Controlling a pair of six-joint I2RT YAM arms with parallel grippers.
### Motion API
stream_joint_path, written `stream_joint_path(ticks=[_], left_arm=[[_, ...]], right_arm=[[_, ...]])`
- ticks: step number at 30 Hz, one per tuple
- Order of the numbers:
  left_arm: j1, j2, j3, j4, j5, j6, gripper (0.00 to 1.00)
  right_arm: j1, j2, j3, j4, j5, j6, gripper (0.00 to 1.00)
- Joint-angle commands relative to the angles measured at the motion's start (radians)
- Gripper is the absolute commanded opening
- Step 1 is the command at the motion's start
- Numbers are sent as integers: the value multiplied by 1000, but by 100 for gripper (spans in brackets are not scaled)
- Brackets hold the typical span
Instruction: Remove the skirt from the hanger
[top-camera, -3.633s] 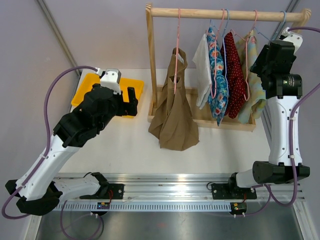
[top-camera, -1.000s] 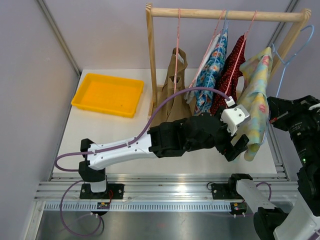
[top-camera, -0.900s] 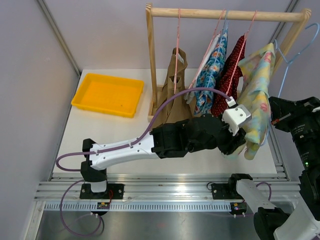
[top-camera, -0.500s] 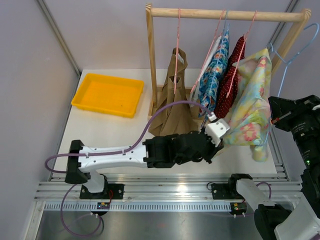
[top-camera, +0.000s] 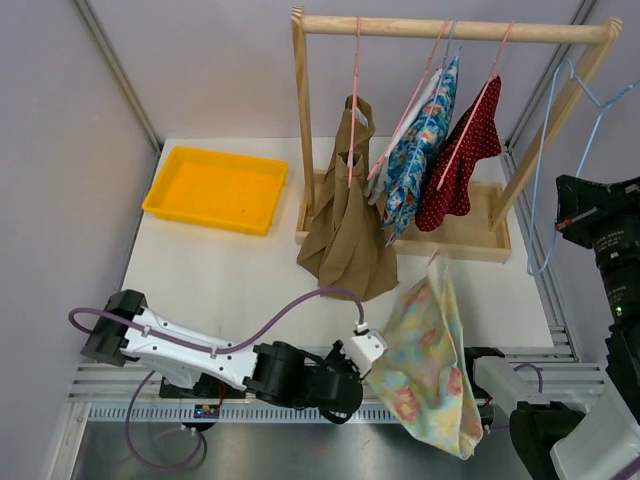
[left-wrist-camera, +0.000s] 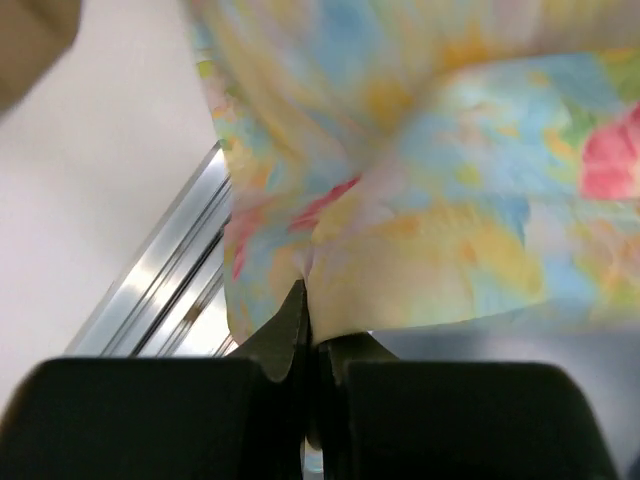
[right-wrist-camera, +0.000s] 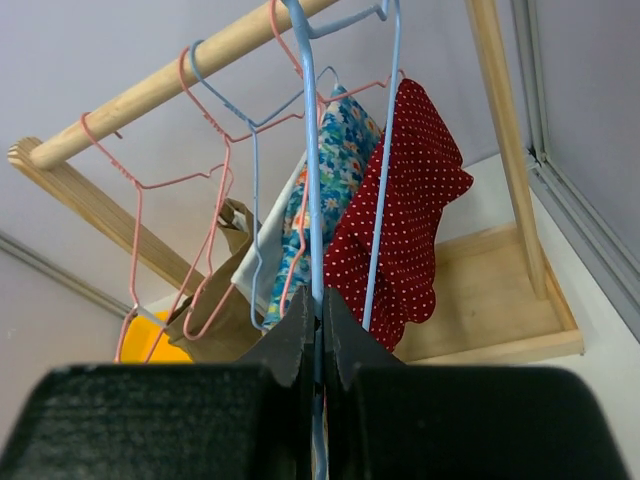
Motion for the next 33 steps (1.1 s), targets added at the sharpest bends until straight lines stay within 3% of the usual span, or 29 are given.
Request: stream_joint_path(ticks=[1,7,12,15,18,24,25,27,28,31,33], left_arm=[[-32,-89,-12,-222,-162,-212,0],[-41,-207,42,-462,-277,-309,0],[8,-212,142,-792,-408,-393,0],[95,-264,198,-819,-454,-315,0],[189,-333,284,-742,-480,-135,0],[529,-368,459,-440,-419,389,0],[636,-361,484,-402,-396,503,0],[761,-327,563,-293,-278,591,0],[893,-309,593,-246,-229,643,0],[1116,-200,742,-204,-78,693,0],[1193,-132,832,-188,-29,694,0]], right_arm=[[1,17,-72,77,50,-26,0],[1,11,-250,185,51,-26,0],[3,55,-305,285,56,-30,0],[3,86,-310,330,47,-23,0],[1,109,-325,377,18,-6,0],[3,177,-354,440,54,-38,0],[3,186,-356,448,63,-45,0],[3,216,-357,469,100,-71,0],[1,226,-356,477,116,-79,0],[1,266,-350,500,171,-99,0],[3,295,-338,509,189,-108,0]])
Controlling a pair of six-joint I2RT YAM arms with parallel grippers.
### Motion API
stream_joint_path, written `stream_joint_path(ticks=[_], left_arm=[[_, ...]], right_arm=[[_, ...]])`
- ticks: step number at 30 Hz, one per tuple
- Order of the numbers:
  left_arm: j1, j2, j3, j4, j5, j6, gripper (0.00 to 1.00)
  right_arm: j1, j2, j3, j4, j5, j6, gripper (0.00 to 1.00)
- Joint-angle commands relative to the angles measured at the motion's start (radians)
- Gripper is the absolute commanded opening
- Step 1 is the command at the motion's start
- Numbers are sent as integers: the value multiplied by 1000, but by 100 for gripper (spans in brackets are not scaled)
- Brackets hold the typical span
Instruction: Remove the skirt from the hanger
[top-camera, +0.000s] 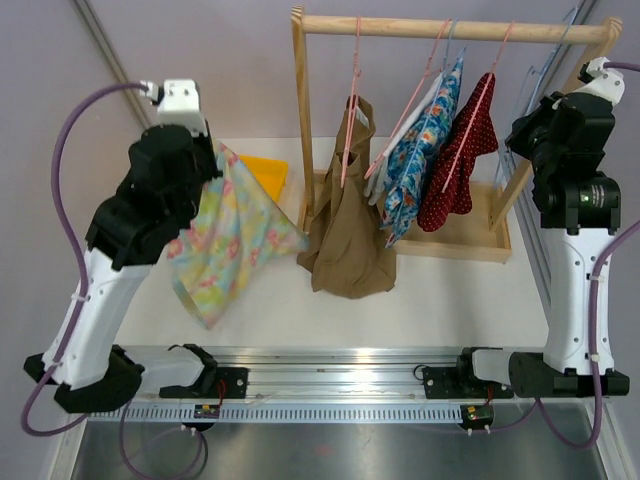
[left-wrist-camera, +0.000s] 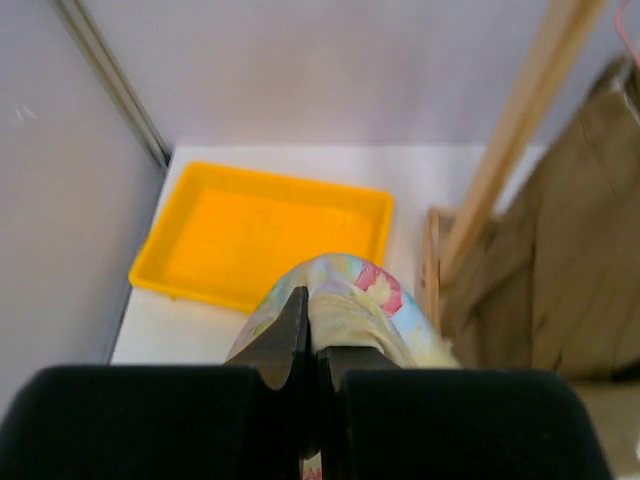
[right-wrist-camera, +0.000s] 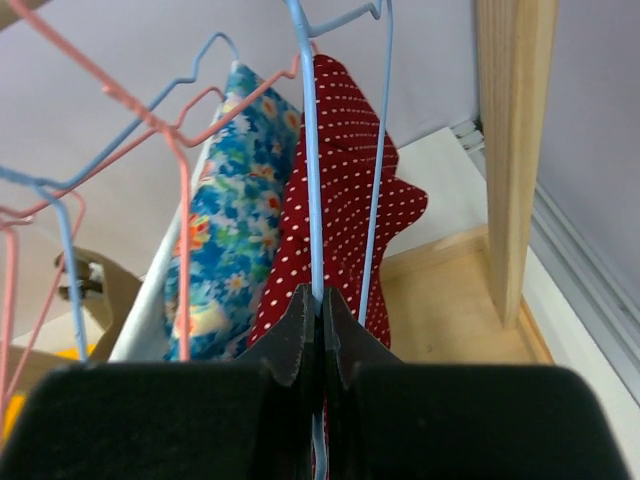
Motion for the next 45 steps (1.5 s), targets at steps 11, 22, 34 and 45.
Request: stream_joint_path(ticks=[11,22,34,45], left_arm=[[453,479,502,278,327,142,0],[531,501,4,354,250,-50,2],[537,458,-105,172,273,-174,99],[526,167,-271,169,390,-176,99]], right_arm=[[-63,84,-35,132,50,-5,0],[-81,16,-184,134,60,-4,0],[-88,-2,-206,96,59,16,0],[-89,-35,-265,33,200,59,68]])
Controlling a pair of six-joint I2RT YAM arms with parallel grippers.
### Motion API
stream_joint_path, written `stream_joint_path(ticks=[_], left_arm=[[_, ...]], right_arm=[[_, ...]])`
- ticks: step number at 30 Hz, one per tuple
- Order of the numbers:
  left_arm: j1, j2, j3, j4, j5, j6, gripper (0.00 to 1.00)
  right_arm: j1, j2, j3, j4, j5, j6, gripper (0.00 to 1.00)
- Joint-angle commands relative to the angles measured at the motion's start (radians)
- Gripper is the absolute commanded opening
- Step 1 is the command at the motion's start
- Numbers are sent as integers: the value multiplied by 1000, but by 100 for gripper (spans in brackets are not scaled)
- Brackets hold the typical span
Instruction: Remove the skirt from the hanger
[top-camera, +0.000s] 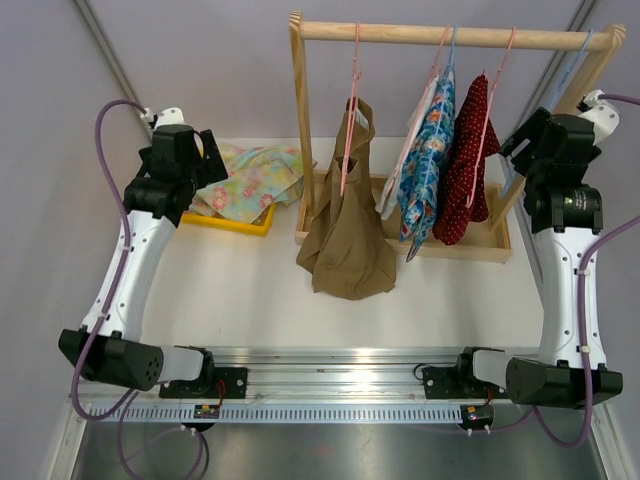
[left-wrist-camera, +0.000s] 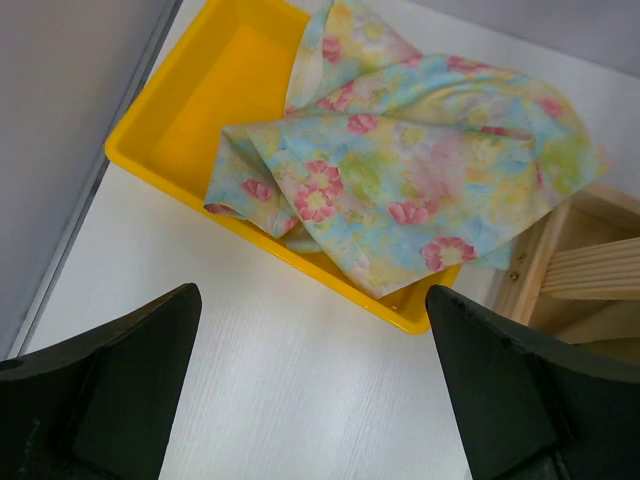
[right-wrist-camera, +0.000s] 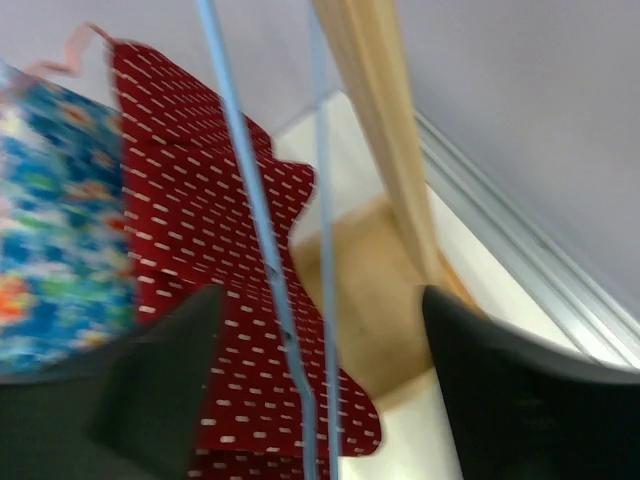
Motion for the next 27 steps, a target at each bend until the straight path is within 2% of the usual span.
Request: stream_joint_path(ticks=[1,7,13,15,20,22,27], left_arm=[[-4,-54,-23,17,57,3,99],[-4,-86,-37,-13,76,14,99],[-15,-198,-126,-16,127,0,99],[-18,-243,-173,-19,153,2,99],[-26,-329,-259,-35,149,0,99],[-27,-370,-307,-39,145,-4,99],[-30,-444,-417,-35,136,-15,99]], right_arm=[[-7,-19,-25,-88,78,18,99],[-7,-65,40,-132,101,18,99],[-7,-152,184,-206,70,11,99],[-7,-158,248,-229,12,2,99],[-7,-76,426,-272,-359,-15,98],[-6,-40,443,-274,-449,8,98],[-6,10,408,-231,-554,42,95]])
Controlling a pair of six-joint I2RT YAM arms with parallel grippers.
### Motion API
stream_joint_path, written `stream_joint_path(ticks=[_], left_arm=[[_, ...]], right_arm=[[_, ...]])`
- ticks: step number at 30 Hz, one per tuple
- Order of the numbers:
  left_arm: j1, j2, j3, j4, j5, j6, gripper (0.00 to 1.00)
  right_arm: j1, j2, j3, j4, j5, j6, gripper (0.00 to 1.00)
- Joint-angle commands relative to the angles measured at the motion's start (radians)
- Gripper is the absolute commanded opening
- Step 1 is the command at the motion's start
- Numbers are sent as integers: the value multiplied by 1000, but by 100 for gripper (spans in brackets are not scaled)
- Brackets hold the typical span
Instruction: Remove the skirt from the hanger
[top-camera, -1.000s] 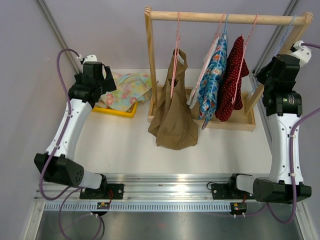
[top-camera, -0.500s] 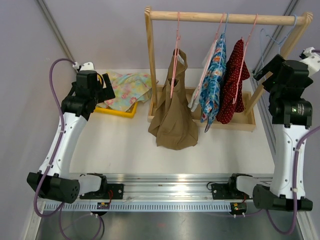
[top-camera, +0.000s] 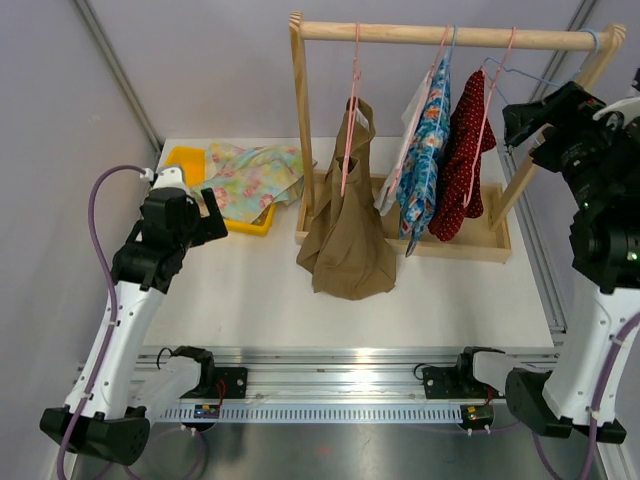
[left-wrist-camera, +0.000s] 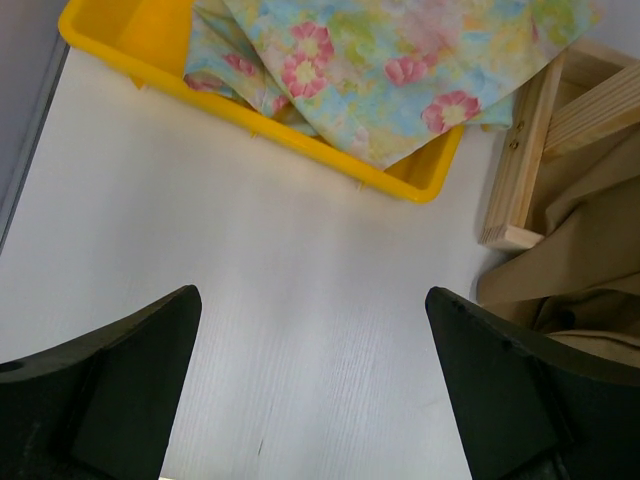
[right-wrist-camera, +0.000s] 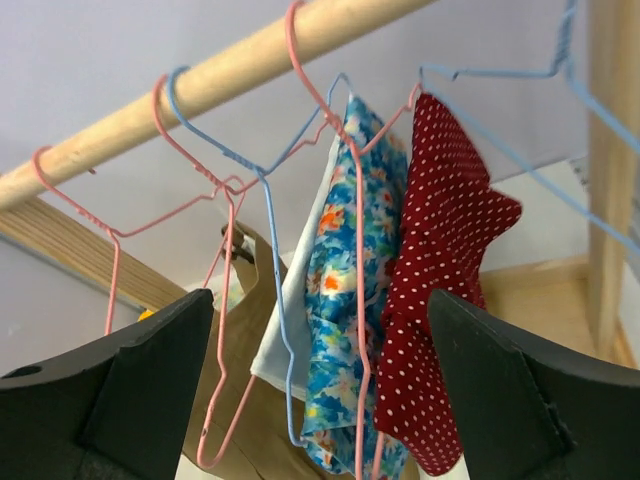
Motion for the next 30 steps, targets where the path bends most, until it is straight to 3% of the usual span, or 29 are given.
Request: stream_joint_path(ticks=[1,10,12,14,15,17,21,25,28,30], left_arm=[[-4,-49,-74,6,12,-8,99],[-4,-100,-151,22,0,1,99],[-4,-108,-167,28,-2,-2,99],[-4,-111,-183,37,3,-5,99],[-4,-112,-195,42,3,-6,99],[-5,-114,-206,46,4,-7,99],[-7,-112,-198,49,13,-5,99],[-70,-102,-88,34,-31,-7,99],[-192,-43,135,10,-77,10,99],[-335,-2,237,19,-89,46,99]], right_arm=[[1,97,-54,14,-165,32,95],[12,203,-154,85,-94,-26,91],[10,220,-155,83,-84,-31,72],[10,225,-174,95,-69,-25,42],[10,221,-180,107,-66,-20,17],[12,215,-182,109,-43,-19,3],[10,215,-128,80,-14,-31,0],[10,247,23,31,-47,-34,0],[10,278,154,-21,-86,-31,0],[10,289,206,-60,-116,-28,0]])
